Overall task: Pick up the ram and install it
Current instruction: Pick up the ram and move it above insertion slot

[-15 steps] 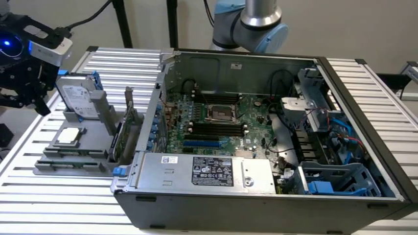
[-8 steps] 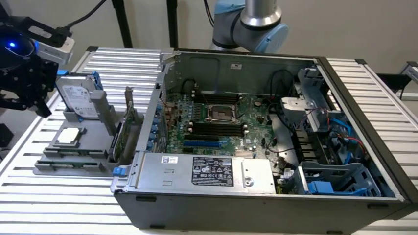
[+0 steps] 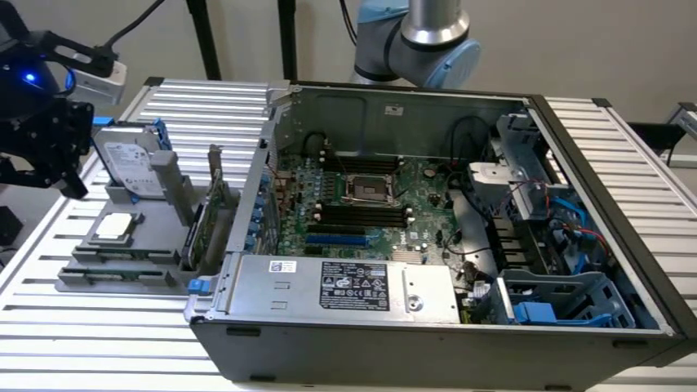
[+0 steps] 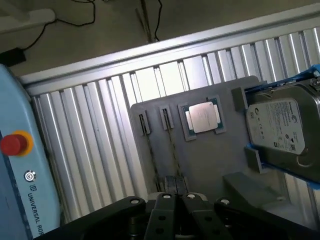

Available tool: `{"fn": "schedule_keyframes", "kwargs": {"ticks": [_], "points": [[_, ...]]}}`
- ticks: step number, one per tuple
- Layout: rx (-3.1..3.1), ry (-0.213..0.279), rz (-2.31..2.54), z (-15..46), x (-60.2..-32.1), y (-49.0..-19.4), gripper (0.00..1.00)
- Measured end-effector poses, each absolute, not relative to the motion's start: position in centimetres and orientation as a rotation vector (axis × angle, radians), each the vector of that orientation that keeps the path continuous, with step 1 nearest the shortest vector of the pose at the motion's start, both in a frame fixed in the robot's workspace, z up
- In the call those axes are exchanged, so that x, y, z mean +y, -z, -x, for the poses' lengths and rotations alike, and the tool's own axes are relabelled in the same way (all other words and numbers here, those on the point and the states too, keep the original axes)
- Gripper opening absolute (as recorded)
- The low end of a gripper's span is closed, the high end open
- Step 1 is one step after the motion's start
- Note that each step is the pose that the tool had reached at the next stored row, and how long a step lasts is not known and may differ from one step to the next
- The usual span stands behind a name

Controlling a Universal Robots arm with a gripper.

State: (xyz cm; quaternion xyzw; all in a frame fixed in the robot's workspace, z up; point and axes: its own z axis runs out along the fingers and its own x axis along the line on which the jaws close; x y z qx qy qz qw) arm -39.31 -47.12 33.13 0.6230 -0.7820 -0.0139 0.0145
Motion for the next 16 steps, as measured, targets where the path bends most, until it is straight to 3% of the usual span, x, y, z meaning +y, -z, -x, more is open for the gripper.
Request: {"fn": "schedule_keyframes", "kwargs": {"ticks": [16], "points": [[-2.235,0.023,-2.18,39.3,-47.9,-32.0,0.11]]}}
